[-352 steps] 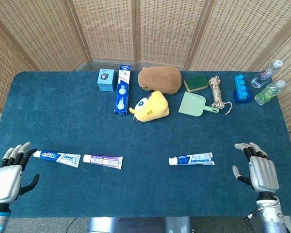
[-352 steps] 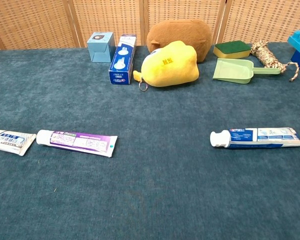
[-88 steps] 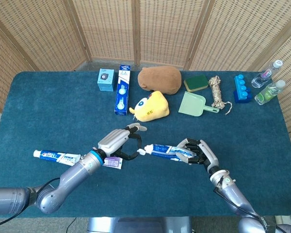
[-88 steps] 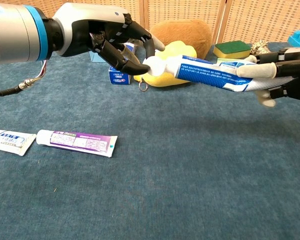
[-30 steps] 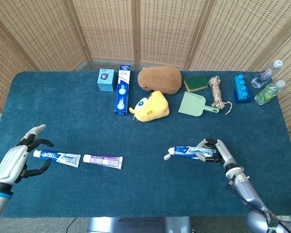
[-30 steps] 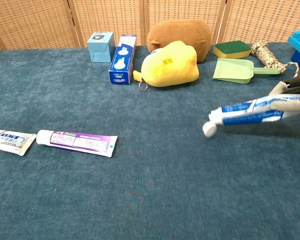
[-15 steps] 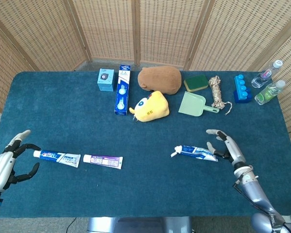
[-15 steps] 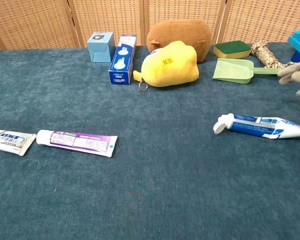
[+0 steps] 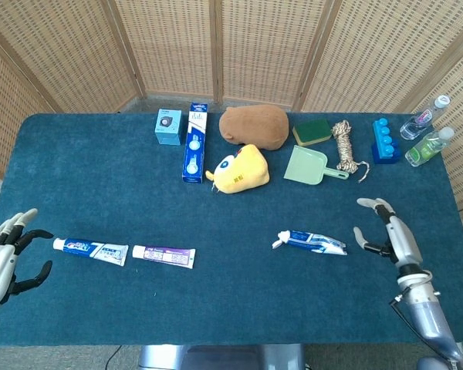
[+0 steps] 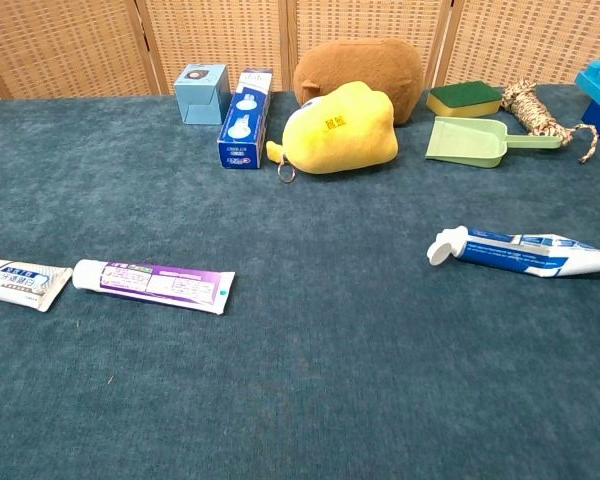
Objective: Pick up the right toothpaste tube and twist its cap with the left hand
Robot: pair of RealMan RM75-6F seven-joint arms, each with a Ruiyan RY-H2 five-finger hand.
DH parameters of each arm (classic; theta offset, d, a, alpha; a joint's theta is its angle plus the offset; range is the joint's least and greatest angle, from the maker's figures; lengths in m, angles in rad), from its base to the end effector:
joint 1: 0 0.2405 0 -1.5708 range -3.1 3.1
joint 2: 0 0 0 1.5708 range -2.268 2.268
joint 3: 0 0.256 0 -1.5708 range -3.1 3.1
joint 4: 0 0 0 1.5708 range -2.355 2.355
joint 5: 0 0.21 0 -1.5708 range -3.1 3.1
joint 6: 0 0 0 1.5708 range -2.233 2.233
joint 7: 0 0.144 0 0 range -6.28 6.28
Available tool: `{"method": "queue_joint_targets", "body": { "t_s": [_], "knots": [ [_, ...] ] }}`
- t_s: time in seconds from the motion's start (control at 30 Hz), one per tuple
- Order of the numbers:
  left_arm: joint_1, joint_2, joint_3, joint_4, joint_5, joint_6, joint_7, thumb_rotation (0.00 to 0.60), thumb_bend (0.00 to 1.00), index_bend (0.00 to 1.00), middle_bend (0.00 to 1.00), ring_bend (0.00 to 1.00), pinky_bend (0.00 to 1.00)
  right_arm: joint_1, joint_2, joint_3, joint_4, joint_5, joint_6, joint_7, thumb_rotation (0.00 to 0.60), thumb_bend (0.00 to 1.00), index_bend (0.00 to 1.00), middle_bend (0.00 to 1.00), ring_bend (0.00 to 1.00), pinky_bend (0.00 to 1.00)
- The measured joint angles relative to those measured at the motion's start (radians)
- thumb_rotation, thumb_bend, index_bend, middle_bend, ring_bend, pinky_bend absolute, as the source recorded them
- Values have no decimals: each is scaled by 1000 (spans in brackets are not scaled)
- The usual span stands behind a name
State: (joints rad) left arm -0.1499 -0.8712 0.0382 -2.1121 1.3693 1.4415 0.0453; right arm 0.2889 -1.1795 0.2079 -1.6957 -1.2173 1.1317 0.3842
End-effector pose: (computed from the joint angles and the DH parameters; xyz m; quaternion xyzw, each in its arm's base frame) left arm -0.2408 0.1696 0.1802 -0.5593 -0.4993 -0.3921 0.5330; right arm -0.2754 -0.2658 0.1172 0.4623 -0.6038 0.4883 0.4281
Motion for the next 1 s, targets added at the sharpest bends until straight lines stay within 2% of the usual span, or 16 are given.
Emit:
{"method": "queue_joint_targets", "body": {
  "t_s": [0.2, 0.37, 0.5, 0.63, 1.0],
  "knots": [
    [31, -42, 6, 41, 4, 23, 70, 600, 353, 270, 98, 0, 28, -38, 31, -31, -55, -6, 104, -257, 600, 483, 301, 247, 95, 166],
    [46, -64, 5, 69, 7, 51, 149, 600, 354, 267, 109, 0, 28, -75, 49, -63, -111, -24, 221, -528, 600, 482, 313, 262, 97, 166],
    [71, -90, 6, 80, 18, 84, 201, 600, 353, 254, 109, 0, 27, -115, 61, -93, -170, -45, 320, -673, 600, 476, 314, 261, 98, 166],
    [89, -95, 12, 69, 34, 96, 215, 600, 352, 246, 107, 0, 24, -150, 69, -115, -212, -59, 367, -730, 600, 468, 314, 260, 97, 166],
    [94, -87, 3, 51, 32, 77, 233, 600, 353, 232, 102, 0, 24, -171, 67, -116, -244, -47, 364, -707, 600, 458, 315, 258, 96, 166]
  ]
}}
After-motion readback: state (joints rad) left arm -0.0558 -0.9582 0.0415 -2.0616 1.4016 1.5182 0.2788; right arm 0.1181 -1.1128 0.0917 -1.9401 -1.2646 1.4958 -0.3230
